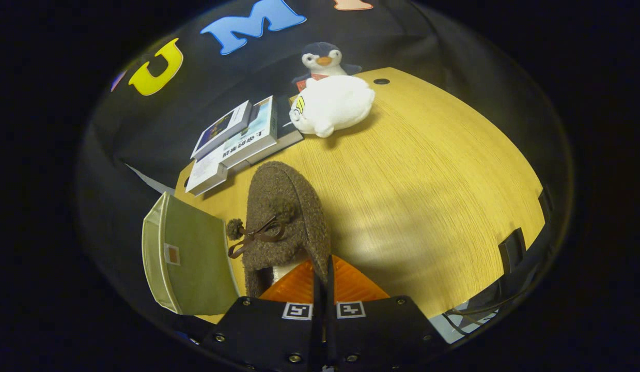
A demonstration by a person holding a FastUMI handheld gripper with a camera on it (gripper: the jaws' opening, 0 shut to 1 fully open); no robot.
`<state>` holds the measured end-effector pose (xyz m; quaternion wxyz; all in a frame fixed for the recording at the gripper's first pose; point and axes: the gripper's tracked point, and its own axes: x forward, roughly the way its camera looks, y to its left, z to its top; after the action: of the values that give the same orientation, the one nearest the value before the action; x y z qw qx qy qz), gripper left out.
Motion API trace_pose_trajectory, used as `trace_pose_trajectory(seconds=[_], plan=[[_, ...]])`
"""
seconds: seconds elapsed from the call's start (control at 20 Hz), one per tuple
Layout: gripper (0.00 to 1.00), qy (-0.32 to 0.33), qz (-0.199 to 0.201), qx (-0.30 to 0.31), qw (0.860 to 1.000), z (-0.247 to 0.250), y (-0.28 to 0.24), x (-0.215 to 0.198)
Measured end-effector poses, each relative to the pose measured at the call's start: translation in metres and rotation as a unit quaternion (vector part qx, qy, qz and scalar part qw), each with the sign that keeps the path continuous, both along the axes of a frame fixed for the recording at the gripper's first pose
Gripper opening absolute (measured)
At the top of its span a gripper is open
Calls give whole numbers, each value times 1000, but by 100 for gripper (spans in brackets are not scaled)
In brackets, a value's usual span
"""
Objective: Open the storage box then place both shoes into the box .Put the left shoe in first, then the right shoe, with the right side of both shoes facing outward in a uniform manner.
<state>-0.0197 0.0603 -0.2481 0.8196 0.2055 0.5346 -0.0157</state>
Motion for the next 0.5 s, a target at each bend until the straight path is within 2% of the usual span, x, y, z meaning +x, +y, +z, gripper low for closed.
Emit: trace_pose_trajectory(seconds=[0.5], plan=[[3,-39,4,20,999,56,66,16]])
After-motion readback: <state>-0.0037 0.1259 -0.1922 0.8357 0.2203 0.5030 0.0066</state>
